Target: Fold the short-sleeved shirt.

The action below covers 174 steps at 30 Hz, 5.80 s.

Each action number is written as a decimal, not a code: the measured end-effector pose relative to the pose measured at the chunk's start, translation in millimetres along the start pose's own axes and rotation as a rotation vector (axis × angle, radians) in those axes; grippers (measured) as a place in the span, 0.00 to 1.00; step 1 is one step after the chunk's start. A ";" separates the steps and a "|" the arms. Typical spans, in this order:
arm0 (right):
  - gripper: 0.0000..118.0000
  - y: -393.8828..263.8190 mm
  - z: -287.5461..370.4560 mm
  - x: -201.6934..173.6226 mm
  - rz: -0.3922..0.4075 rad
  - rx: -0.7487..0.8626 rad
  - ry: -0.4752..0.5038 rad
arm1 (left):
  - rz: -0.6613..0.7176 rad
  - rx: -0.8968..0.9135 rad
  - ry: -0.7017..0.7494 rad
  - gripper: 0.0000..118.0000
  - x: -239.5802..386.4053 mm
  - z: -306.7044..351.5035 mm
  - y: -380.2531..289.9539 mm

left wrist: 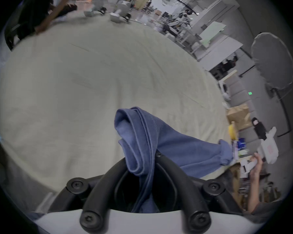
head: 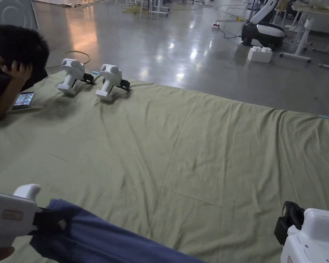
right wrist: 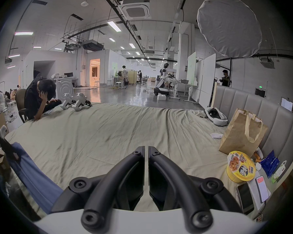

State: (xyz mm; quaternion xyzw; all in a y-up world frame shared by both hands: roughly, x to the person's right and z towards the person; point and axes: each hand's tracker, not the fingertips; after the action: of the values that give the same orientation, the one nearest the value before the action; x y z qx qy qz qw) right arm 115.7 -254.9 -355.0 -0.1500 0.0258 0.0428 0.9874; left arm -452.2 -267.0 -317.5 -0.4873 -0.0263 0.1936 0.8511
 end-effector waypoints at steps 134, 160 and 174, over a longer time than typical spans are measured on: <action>0.05 -26.3 7.2 20.4 -0.087 -0.187 0.031 | 0.048 0.061 -0.120 0.18 15.3 36.1 -13.7; 0.05 -38.9 3.4 19.1 -0.122 -0.211 0.050 | -0.202 -0.082 -0.050 0.18 213.8 -5.5 -35.3; 0.05 -47.3 5.3 34.4 -0.156 -0.237 0.029 | -0.224 -0.217 -0.056 0.19 286.1 -135.3 -75.5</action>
State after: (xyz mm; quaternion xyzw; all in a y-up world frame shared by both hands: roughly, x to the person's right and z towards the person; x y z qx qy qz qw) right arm 154.6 -295.7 -338.3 -0.2679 0.0230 -0.0335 0.9626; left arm -133.4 -310.3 -366.1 -0.5646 -0.1251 0.1070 0.8088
